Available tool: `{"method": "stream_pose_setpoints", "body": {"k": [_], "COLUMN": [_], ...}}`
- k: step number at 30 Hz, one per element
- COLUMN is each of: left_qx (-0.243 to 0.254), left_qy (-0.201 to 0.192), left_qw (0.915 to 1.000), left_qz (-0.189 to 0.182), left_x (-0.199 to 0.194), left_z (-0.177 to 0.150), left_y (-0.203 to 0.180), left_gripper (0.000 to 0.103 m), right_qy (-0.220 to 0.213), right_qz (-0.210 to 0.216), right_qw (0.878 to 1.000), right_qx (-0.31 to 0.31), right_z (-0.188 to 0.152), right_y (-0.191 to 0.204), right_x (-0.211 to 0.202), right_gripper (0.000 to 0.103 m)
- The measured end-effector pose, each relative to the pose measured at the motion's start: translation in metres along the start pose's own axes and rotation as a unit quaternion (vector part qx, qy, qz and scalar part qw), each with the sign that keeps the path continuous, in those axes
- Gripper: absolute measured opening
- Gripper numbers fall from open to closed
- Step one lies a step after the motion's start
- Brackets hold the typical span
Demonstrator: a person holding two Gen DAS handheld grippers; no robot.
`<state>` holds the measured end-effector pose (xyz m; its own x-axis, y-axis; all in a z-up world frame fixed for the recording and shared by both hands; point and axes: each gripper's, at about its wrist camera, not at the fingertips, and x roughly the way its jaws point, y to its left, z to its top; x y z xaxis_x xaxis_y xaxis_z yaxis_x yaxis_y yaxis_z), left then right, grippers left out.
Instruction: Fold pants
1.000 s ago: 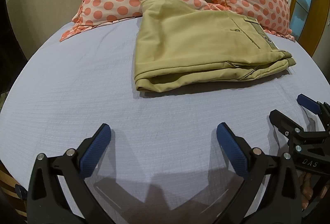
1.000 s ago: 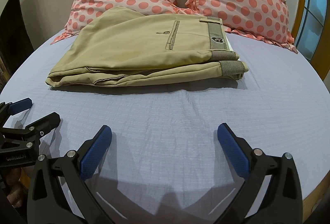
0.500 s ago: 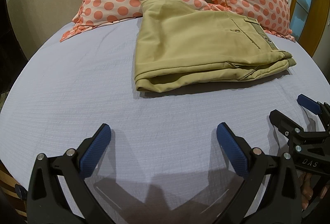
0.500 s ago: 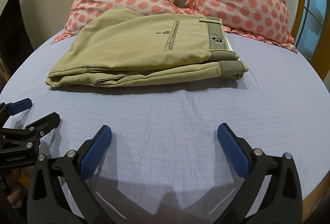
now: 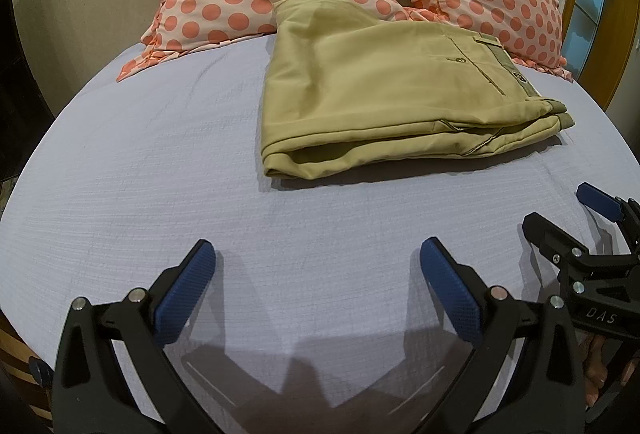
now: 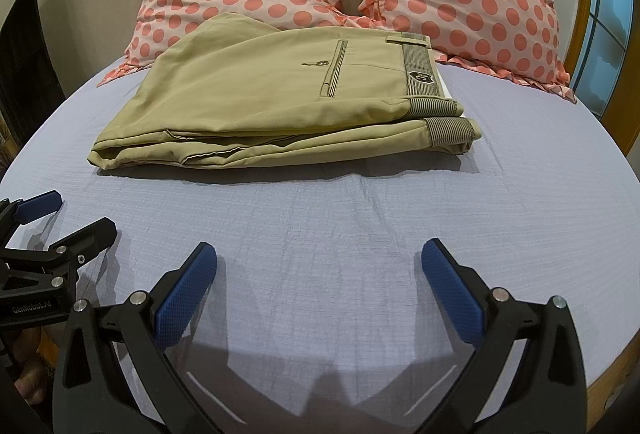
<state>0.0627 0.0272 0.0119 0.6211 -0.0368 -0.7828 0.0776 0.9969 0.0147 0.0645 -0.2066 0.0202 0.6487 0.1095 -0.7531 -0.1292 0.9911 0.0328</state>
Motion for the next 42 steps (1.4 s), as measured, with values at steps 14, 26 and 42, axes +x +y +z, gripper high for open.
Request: {"method": "stream_pose_setpoints", "body": {"k": [14, 26, 42], "left_qx": [-0.002, -0.001, -0.002], "left_qy": [0.005, 0.005, 0.006], "left_qw": [1.0000, 1.0000, 1.0000], "left_qz": [0.001, 0.000, 0.001], "left_x": [0.0005, 0.0004, 0.0016], "left_z": [0.0013, 0.0010, 0.0013], "left_y": [0.0005, 0.0010, 0.0017], "left_gripper": [0.101, 0.101, 0.101], "right_qy": [0.000, 0.001, 0.000], "right_qz": [0.000, 0.000, 0.001], "right_qw": [1.000, 1.000, 1.000], "right_qx": [0.000, 0.000, -0.001], "right_z": [0.0006, 0.0003, 0.0006], "right_y": [0.0000, -0.0001, -0.0003], "right_x": [0.0001, 0.0001, -0.0003], "right_gripper": [0.102, 0.102, 0.102]}}
